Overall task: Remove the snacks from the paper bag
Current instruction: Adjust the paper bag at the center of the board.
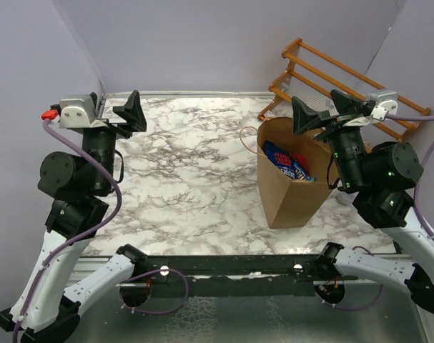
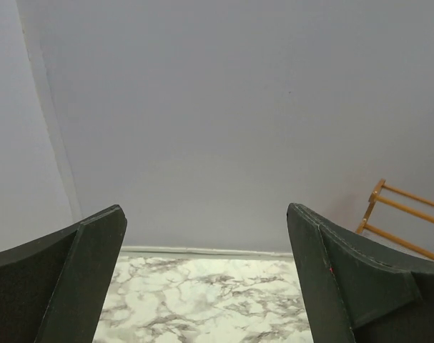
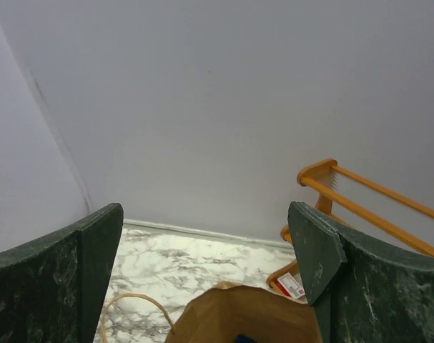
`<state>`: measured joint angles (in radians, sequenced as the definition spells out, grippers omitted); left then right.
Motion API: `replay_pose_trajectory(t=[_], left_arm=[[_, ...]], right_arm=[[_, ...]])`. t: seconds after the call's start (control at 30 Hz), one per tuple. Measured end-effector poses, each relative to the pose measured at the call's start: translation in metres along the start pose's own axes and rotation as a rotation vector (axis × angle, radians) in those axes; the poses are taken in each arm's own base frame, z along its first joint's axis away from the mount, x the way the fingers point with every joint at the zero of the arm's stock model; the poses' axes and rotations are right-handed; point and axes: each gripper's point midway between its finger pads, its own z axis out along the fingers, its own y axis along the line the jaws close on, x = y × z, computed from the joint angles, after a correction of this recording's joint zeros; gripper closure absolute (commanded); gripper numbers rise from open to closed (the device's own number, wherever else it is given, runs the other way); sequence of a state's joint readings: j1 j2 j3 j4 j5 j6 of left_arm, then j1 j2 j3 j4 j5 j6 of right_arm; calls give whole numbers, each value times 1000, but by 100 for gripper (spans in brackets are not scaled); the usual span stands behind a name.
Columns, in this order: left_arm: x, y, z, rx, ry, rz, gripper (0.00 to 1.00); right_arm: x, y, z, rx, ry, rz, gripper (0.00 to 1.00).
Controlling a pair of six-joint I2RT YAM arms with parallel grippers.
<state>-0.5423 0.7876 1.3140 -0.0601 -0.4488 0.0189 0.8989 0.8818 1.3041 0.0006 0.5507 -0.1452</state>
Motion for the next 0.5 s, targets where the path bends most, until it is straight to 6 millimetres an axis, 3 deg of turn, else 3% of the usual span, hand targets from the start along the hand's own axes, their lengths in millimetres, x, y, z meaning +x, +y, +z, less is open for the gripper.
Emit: replay_pose_trajectory(t=[0.27,0.5], left_arm=[[51,12,13,-31,81,-5,1],[109,18,22,-16,190,-50,1]], right_arm=[[31,-42,0,145,48,13,1],[44,-77,-8,267,61,67,1]])
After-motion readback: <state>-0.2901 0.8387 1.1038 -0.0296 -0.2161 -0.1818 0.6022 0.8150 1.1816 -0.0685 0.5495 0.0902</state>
